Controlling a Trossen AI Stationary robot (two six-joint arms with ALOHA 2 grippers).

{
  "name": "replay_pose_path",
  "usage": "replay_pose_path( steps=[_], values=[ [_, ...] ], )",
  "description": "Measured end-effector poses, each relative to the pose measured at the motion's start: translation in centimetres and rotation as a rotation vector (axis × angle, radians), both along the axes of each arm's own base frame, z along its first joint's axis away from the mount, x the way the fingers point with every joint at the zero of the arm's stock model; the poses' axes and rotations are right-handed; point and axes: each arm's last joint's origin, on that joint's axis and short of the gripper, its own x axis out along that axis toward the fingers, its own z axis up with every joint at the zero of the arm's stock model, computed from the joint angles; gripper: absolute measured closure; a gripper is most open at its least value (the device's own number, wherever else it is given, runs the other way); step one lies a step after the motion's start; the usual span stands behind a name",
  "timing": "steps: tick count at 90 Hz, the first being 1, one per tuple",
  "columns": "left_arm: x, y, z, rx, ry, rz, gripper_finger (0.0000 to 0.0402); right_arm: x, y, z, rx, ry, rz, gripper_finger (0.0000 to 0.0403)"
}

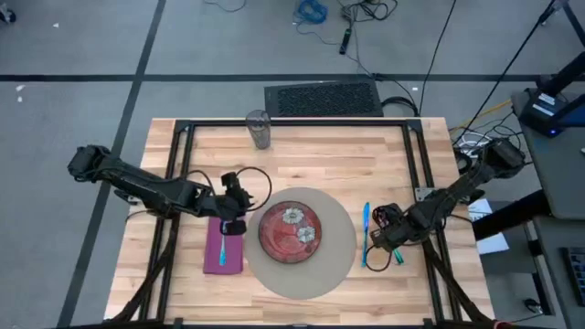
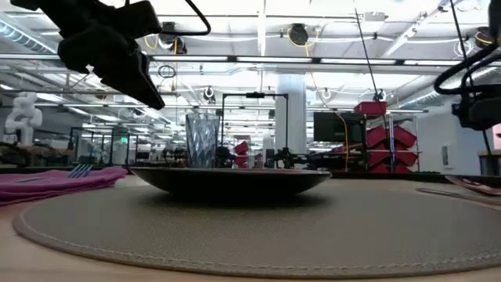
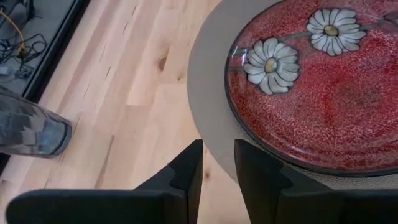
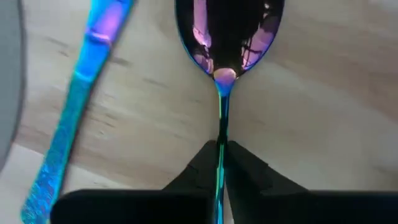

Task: Set table place
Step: Put the blue spoon on the middle right of the table

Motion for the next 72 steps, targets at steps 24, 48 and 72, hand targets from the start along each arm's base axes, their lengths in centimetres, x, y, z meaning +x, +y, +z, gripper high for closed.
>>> replay_pose_path(
  steps=[24,48,72],
  values=[
    [-0.01,0.0,-0.01,0.001,0.001,-0.001,0.0323,0.58,-0.7,0.01,0.0,-0.017,-0.024,0.0394],
    [-0.03,-0.01,-0.03,0.004,0.008,-0.011,0.0323,0.69,-0.85,0.0,0.017,-0.02,-0.118,0.0394],
    [0.0,-0.05,-0.01,0.01,0.012,-0.031,0.0323,0.87,-0.85,0.0,0.009,-0.059,-0.232,0.0394]
  ],
)
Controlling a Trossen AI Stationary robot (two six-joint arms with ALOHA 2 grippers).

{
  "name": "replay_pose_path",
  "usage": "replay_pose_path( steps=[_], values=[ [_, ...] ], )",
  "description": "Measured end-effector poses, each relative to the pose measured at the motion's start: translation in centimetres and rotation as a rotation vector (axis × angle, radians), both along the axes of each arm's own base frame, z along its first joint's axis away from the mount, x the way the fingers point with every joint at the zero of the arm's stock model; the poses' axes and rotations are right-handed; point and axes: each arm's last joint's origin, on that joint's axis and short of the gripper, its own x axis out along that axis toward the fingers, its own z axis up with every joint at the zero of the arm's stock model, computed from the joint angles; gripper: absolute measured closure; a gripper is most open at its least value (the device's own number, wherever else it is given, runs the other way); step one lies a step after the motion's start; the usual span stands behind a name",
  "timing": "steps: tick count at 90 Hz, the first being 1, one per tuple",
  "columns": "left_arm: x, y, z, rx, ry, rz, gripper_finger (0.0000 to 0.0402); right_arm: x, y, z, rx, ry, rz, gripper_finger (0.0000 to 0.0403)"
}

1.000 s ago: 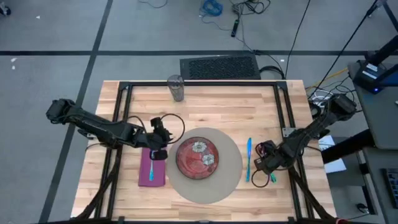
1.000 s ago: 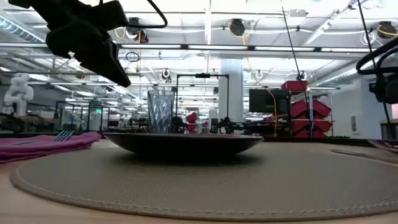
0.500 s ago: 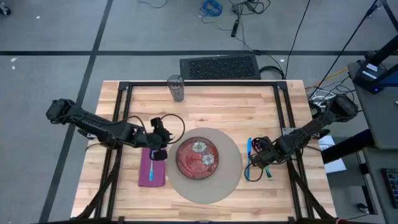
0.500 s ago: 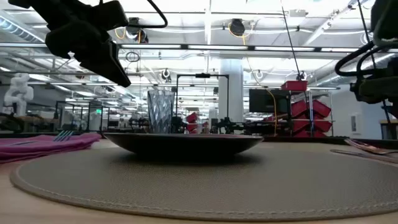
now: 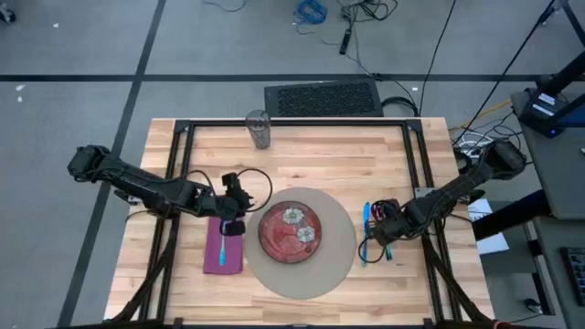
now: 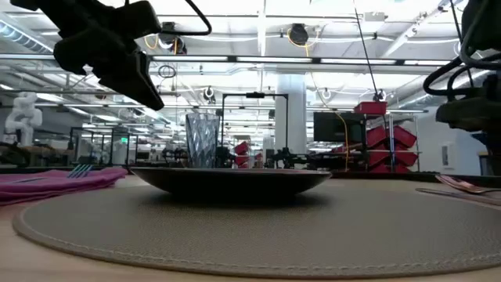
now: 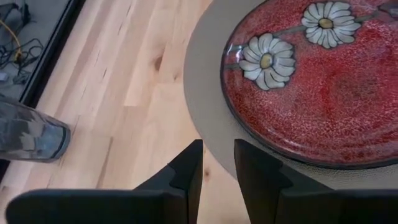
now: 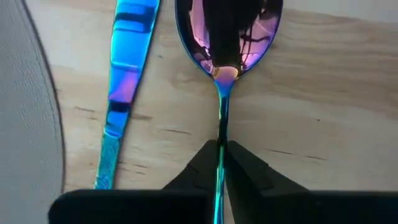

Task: Set table place
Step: Put the blue spoon on the middle right of the table

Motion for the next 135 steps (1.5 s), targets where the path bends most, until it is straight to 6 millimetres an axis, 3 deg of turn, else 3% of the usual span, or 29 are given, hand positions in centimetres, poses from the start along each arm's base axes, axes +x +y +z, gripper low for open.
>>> replay_pose_path(
  steps=[46,76,108,135],
  values=[
    [-0.5,-0.9,-0.9,-0.046,0.031,-0.085,0.0323,0.2,1.5,-0.8,-0.005,-0.056,-0.115,0.0394],
    [-0.9,-2.1,-1.0,-0.068,0.036,-0.119,0.0323,0.1,2.1,-0.8,0.027,-0.063,-0.086,0.0394],
    [-0.8,-2.3,-0.8,-0.068,0.015,-0.126,0.0323,0.3,2.5,-0.4,0.016,-0.079,-0.051,0.0336],
    [-0.8,-2.3,-0.9,-0.065,0.016,-0.123,0.0323,0.2,2.6,0.5,-0.01,-0.014,-0.02,0.033]
  ],
)
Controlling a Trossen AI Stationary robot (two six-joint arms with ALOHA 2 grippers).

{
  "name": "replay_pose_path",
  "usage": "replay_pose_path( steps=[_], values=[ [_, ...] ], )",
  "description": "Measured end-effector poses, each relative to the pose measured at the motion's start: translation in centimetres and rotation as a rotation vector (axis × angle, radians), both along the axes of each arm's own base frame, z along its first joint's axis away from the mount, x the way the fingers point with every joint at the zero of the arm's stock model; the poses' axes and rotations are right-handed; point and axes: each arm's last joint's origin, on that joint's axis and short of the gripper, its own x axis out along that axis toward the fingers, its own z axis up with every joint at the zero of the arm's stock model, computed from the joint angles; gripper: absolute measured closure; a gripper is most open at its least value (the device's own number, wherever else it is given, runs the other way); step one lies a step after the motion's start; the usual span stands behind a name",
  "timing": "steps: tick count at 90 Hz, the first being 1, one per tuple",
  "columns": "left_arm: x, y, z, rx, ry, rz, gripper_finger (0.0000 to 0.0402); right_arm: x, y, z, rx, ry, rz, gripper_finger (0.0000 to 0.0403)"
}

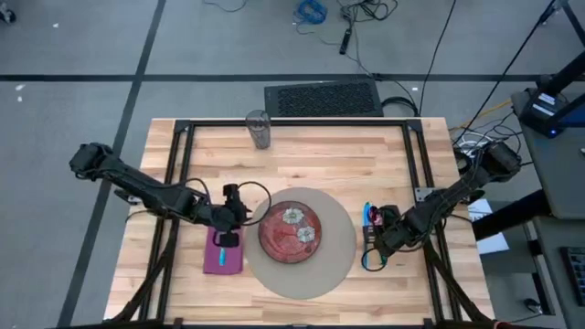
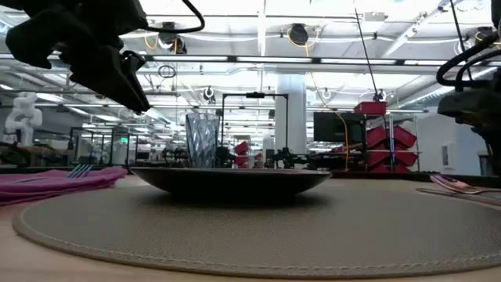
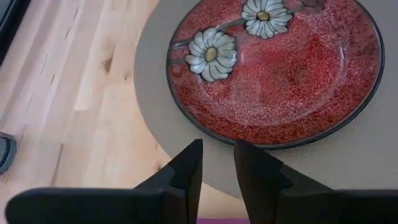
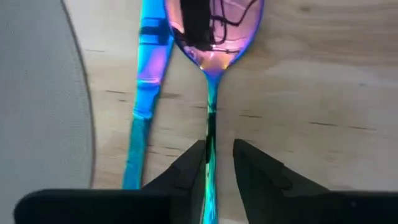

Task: Set table place
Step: Put the blue spoon on the middle right of the table, then move the blue cup to the top right of the table

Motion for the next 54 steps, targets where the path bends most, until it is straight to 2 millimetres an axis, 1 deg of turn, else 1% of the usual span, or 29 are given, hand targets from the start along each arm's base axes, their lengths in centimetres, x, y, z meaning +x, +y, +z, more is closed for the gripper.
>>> replay_pose_path(
  steps=[18,30,41,54],
  values=[
    [0.0,0.0,0.0,0.004,0.0,0.002,0.0323,0.2,0.1,1.6,-0.07,0.03,0.019,0.033],
    [0.0,0.1,0.0,0.018,-0.005,0.014,0.0323,0.9,0.3,2.8,-0.114,-0.027,0.035,0.033],
    [0.0,0.1,0.0,0.022,-0.011,0.019,0.0323,1.7,0.5,3.9,-0.112,-0.065,0.073,0.033],
    [0.2,0.1,0.2,0.035,-0.032,0.027,0.0323,2.9,0.5,5.6,-0.169,-0.127,0.175,0.033]
  ],
)
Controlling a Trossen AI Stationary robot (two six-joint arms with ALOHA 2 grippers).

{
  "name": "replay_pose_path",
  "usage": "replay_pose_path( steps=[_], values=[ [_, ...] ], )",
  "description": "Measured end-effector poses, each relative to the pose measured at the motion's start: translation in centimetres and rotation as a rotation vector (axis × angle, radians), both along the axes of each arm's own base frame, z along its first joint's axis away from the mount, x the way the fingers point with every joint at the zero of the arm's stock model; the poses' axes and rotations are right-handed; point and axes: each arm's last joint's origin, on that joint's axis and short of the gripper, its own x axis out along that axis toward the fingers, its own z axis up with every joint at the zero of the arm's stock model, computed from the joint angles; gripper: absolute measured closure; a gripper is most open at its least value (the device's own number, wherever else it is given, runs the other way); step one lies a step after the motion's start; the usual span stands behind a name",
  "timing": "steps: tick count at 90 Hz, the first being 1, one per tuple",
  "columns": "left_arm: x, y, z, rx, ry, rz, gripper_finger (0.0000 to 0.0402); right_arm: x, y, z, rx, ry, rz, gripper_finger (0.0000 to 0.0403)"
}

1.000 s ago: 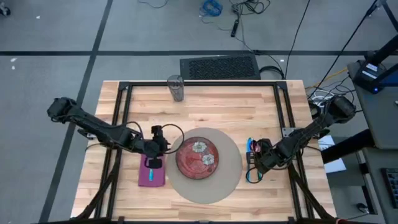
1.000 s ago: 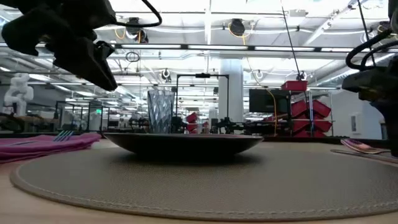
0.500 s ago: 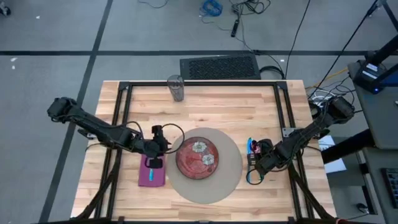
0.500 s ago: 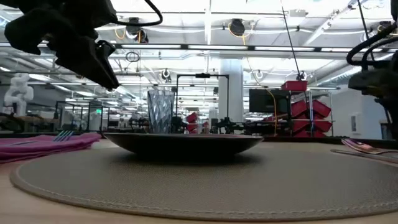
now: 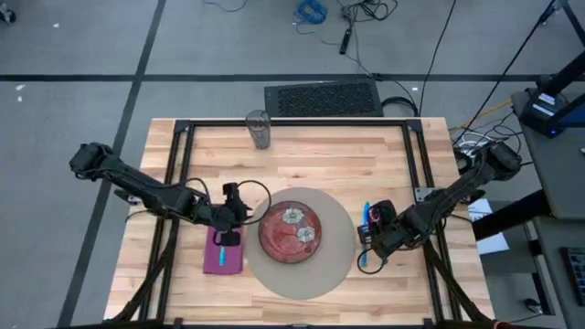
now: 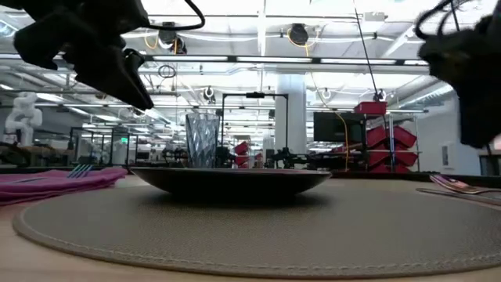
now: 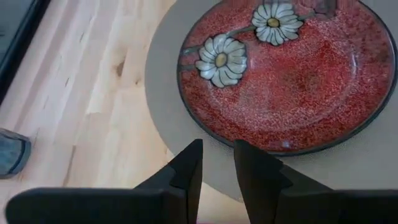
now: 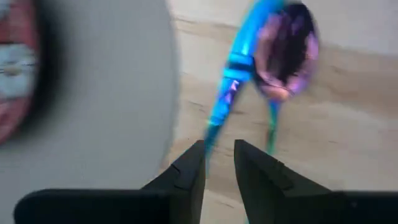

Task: Set table place
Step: Move the blue cup to the top right of the table

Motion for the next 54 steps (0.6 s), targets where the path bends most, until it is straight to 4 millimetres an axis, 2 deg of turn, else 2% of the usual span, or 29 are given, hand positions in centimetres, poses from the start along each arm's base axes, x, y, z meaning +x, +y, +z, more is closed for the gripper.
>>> replay_pose_path(
  steps=[12,31,42,54],
  values=[
    [0.1,0.4,0.1,0.04,-0.009,0.025,0.0323,1.8,-0.5,2.3,-0.129,-0.088,0.134,0.033],
    [0.5,1.8,0.2,0.078,-0.004,0.081,0.0323,6.0,-1.3,6.8,-0.335,-0.331,0.418,0.033],
    [1.2,2.9,1.4,0.13,-0.036,0.133,0.0323,7.7,-1.8,9.0,-0.491,-0.44,0.58,0.033],
    [2.2,4.9,3.0,0.165,-0.086,0.199,0.0323,8.4,-3.0,9.9,-0.656,-0.414,0.718,0.033]
  ],
)
